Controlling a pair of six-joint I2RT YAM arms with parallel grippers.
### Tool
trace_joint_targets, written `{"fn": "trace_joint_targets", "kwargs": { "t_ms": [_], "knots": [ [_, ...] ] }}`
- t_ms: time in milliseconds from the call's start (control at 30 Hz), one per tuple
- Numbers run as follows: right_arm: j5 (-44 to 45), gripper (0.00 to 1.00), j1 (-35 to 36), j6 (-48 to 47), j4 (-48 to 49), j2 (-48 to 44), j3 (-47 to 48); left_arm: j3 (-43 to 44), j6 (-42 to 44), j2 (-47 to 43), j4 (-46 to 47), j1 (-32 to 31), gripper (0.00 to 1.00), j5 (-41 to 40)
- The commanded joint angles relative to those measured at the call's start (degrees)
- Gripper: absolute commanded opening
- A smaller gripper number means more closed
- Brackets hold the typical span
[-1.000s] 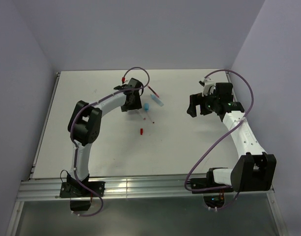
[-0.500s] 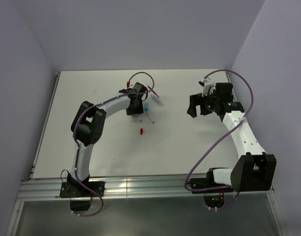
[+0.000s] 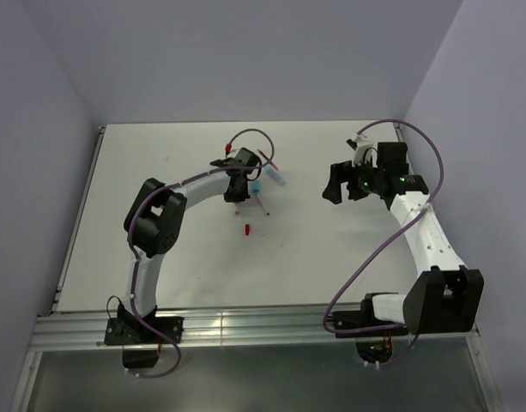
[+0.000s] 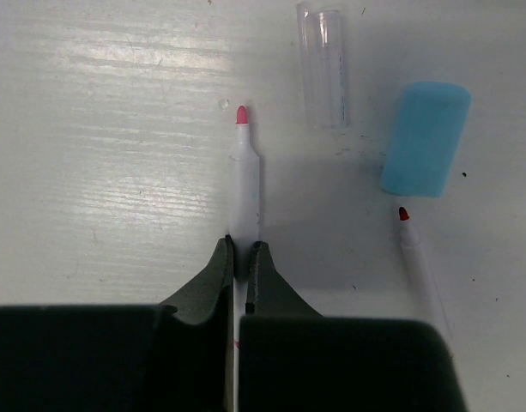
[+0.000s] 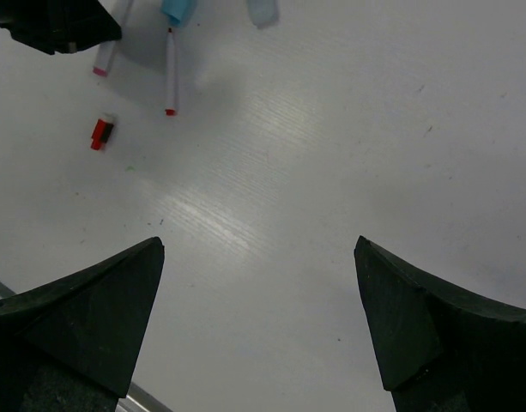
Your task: Insert the pens into the pen caps
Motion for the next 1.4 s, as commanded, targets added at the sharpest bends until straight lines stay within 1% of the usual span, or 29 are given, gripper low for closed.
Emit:
{"fn": "trace_joint_targets", "kwargs": {
  "t_ms": [0, 133, 233, 267, 300, 333, 367, 400, 433, 467, 533, 567, 633, 667, 700, 733, 767, 800, 833, 867, 900, 933, 967, 1000, 1033, 1100, 1167, 1233, 1367],
  "knots": [
    [-4.6, 1.00, 1.8, 2.7, 0.4, 0.7, 4.2, -1.6, 0.3, 0.8, -2.7, -0.6, 0.00, 3.0],
    [-8.9, 1.00, 2.8, 4.9, 0.5, 2.0, 5.5, 1.1, 0.5, -0.7, -5.6, 0.1, 0.00, 0.6],
    [-11.4, 1.00, 3.4, 7.5, 0.9, 3.0, 7.0, 1.3, 2.0, -6.9, -4.1, 1.2, 0.00, 3.5],
    [-13.3, 1.00, 3.6, 9.0, 1.2, 3.2, 7.4, 0.1, 4.1, -11.8, -1.9, 1.8, 0.00, 9.4],
    [-14.1, 1.00, 3.7, 9.7, 1.8, 3.7, 8.1, -0.9, 4.9, -14.4, 0.5, 3.4, 0.00, 11.7],
    [-15.0, 1.00, 3.7, 10.2, 2.0, 4.1, 8.6, -3.2, 6.8, -17.1, 6.1, 4.0, 0.00, 14.7],
    [-16.2, 1.00, 3.9, 11.8, 2.3, 4.8, 9.4, -4.1, 7.7, -22.1, 8.6, 5.1, 0.00, 19.1],
    [-16.8, 1.00, 4.0, 12.4, 2.4, 5.2, 10.0, -5.1, 8.1, -24.3, 10.9, 5.7, 0.00, 22.2],
    [-17.8, 1.00, 4.0, 12.9, 2.5, 5.5, 10.3, -6.5, 8.4, -26.0, 15.3, 6.3, 0.00, 25.0],
    [-18.8, 1.00, 4.1, 14.0, 2.7, 5.8, 11.4, -6.9, 8.0, -28.8, 16.5, 6.8, 0.00, 29.2],
    [-19.5, 1.00, 4.4, 15.2, 3.0, 6.7, 12.6, -8.3, 7.1, -30.7, 19.6, 8.5, 0.00, 34.5],
    [-20.0, 1.00, 4.6, 16.2, 3.0, 7.0, 14.1, -8.9, 6.6, -32.1, 22.9, 9.2, 0.00, 37.4],
    [-22.8, 1.00, 4.9, 17.2, 2.9, 7.7, 15.8, -10.5, 4.7, -33.5, 27.2, 11.1, 0.00, 45.4],
    [-24.6, 1.00, 5.1, 18.0, 2.8, 8.1, 17.5, -12.4, 2.0, -34.9, 34.0, 11.9, 0.00, 47.7],
    [-27.7, 1.00, 5.2, 18.6, 3.0, 8.8, 18.5, -13.3, 0.5, -35.5, 37.0, 13.2, 0.00, 52.0],
    [-29.6, 1.00, 5.5, 19.0, 3.0, 9.1, 19.4, -14.6, -3.0, -36.1, 40.2, 13.7, 0.00, 54.0],
    [-31.2, 1.00, 6.2, 19.4, 3.3, 9.4, 20.6, -15.2, -5.0, -36.2, 45.9, 14.2, 0.00, 56.4],
    [-32.5, 1.00, 6.8, 20.2, 6.3, 9.3, 20.4, -16.1, -6.7, -36.3, 50.1, 15.0, 0.00, 59.7],
    [-34.9, 1.00, 7.5, 21.8, 9.3, 9.0, 19.6, -18.8, -10.2, -36.7, 53.3, 15.1, 0.00, 62.9],
    [-35.8, 1.00, 9.2, 26.8, 13.4, 8.4, 16.5, -20.5, -12.0, -37.6, 56.5, 15.2, 0.00, 63.6],
    [-36.3, 1.00, 10.1, 30.4, 23.9, 6.8, 14.6, -22.2, -14.0, -38.1, 64.1, 15.2, 0.00, 64.0],
    [-36.1, 1.00, 10.9, 34.3, 30.2, 5.8, 12.4, -25.6, -18.1, -38.3, 67.3, 15.2, 0.00, 64.8],
    [-35.7, 1.00, 11.8, 41.2, 35.9, 4.8, 8.8, -27.2, -20.0, -39.2, 70.4, 15.4, 0.00, 64.5],
    [-35.0, 1.00, 13.6, 43.0, 41.8, 4.0, 8.1, -28.6, -21.8, -39.7, 74.9, 15.7, 0.00, 64.2],
    [-34.0, 1.00, 14.5, 43.7, 42.1, 4.4, 8.4, -31.2, -24.9, -40.6, 77.6, 15.9, 0.00, 63.7],
    [-33.4, 0.98, 17.3, 44.4, 42.2, 6.2, 10.2, -33.4, -27.6, -41.4, 81.1, 16.3, 0.00, 63.5],
    [-31.8, 0.95, 18.9, 45.7, 43.0, 7.7, 10.9, -34.5, -28.9, -42.3, 83.0, 16.5, 0.00, 62.9],
    [-31.2, 0.93, 21.0, 46.6, 43.8, 8.4, 11.1, -35.7, -30.9, -42.6, 85.7, 16.6, 0.00, 62.5],
    [-29.1, 0.91, 24.0, 47.8, 44.9, 10.5, 11.6, -37.1, -33.4, -43.1, 88.3, 16.6, 0.00, 60.8]
  ]
}}
